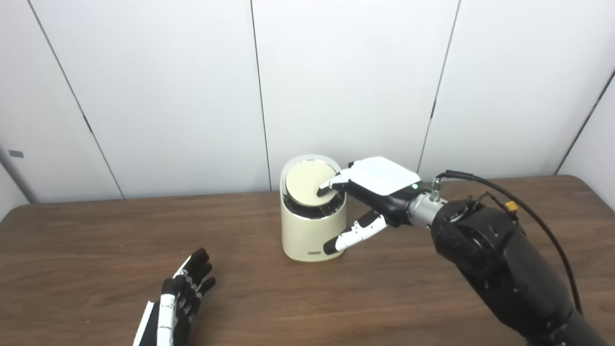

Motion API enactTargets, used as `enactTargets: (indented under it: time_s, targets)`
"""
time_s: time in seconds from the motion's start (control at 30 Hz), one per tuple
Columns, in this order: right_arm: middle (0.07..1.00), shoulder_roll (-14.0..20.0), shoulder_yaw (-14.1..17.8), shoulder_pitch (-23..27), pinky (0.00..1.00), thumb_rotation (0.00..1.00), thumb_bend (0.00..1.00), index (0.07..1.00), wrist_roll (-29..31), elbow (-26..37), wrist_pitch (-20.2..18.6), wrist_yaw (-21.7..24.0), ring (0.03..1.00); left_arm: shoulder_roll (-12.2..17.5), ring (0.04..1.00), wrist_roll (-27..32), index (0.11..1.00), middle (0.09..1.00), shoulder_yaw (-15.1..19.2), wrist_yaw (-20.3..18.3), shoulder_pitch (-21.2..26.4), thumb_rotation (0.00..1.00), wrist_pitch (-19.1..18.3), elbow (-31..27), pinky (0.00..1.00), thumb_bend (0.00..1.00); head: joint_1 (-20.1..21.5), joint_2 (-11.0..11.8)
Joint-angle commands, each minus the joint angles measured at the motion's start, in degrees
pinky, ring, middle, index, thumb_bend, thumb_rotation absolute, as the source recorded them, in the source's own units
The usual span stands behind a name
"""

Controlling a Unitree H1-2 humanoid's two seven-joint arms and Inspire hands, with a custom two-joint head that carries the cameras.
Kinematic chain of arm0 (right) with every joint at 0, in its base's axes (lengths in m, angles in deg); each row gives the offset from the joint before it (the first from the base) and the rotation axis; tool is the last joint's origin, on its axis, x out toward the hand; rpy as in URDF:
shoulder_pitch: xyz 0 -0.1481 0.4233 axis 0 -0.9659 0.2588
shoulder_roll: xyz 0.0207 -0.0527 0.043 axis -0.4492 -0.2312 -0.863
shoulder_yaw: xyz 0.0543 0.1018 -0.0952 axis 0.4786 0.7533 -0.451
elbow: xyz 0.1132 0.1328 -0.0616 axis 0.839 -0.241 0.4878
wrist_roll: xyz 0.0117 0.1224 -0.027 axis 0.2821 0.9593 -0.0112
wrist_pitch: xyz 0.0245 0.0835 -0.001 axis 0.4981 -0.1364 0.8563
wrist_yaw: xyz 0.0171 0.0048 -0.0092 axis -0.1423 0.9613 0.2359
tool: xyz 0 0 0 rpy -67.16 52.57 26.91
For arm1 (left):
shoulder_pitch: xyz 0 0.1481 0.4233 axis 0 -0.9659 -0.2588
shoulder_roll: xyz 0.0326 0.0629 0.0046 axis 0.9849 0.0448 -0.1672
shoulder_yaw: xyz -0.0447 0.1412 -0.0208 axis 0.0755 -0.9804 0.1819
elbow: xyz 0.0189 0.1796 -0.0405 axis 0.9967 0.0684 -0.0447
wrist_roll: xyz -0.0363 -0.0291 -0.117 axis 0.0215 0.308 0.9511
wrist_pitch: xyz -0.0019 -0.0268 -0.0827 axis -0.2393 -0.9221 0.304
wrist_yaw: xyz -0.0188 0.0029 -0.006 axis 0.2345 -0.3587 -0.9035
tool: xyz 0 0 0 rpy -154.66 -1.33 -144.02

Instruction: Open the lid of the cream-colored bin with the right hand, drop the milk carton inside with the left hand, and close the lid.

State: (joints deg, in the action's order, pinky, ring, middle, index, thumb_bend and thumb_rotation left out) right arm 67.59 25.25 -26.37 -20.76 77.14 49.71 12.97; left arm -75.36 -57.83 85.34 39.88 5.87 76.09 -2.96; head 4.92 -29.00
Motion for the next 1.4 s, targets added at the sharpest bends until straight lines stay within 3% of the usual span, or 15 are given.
enactTargets:
  time_s: [0.0,0.27,0.43,0.7,1.1,1.27,1.37]
  targets:
    - [0.817,-0.3,-0.8,0.6,0.93,0.78,0.80,0.793,-0.3,-0.4,2.6,-1.0,0.888,0.2,0.937,-0.1,0.941,0.941,-0.1,-0.2,0.5,0.96,0.9,-2.3,0.89,0.69,0.1,-0.1]
    - [0.818,-0.9,-2.3,-0.1,0.92,0.79,0.81,0.792,-2.6,-1.4,4.4,-1.1,0.889,0.0,0.921,-0.1,0.929,0.927,-0.1,0.2,0.5,0.95,0.5,-2.8,0.87,0.69,0.2,-0.4]
    - [0.843,-1.8,-2.9,-1.0,0.97,0.80,0.80,0.811,-3.2,-1.7,3.1,0.6,0.903,-0.2,0.921,0.1,0.931,0.929,-0.2,0.2,0.6,0.95,0.4,-2.8,0.86,0.69,-0.1,-0.6]
    - [0.851,-3.1,-4.3,-3.6,0.94,0.80,0.81,0.818,-5.9,-4.7,2.8,1.4,0.907,-0.3,0.913,-0.2,0.924,0.923,-0.2,0.5,0.3,0.93,0.1,-3.5,0.86,0.70,0.0,-1.2]
    - [0.854,-2.8,-5.8,-6.6,0.92,0.82,0.80,0.820,-6.8,-6.2,3.2,1.0,0.903,-0.2,0.912,0.1,0.926,0.922,0.0,0.5,0.5,0.92,-0.6,-4.0,0.87,0.71,0.0,-1.5]
    - [0.860,-2.9,-6.3,-7.4,0.96,0.80,0.80,0.828,-6.3,-6.4,3.2,1.1,0.915,-0.3,0.907,-0.1,0.919,0.916,0.0,0.6,0.4,0.92,-0.8,-4.2,0.86,0.71,0.0,-1.6]
    - [0.848,-2.7,-7.2,-7.7,0.93,0.79,0.80,0.815,-7.1,-6.8,4.3,0.3,0.897,-0.3,0.907,-0.2,0.918,0.916,0.0,0.6,0.4,0.92,-0.9,-4.3,0.86,0.70,0.0,-1.6]
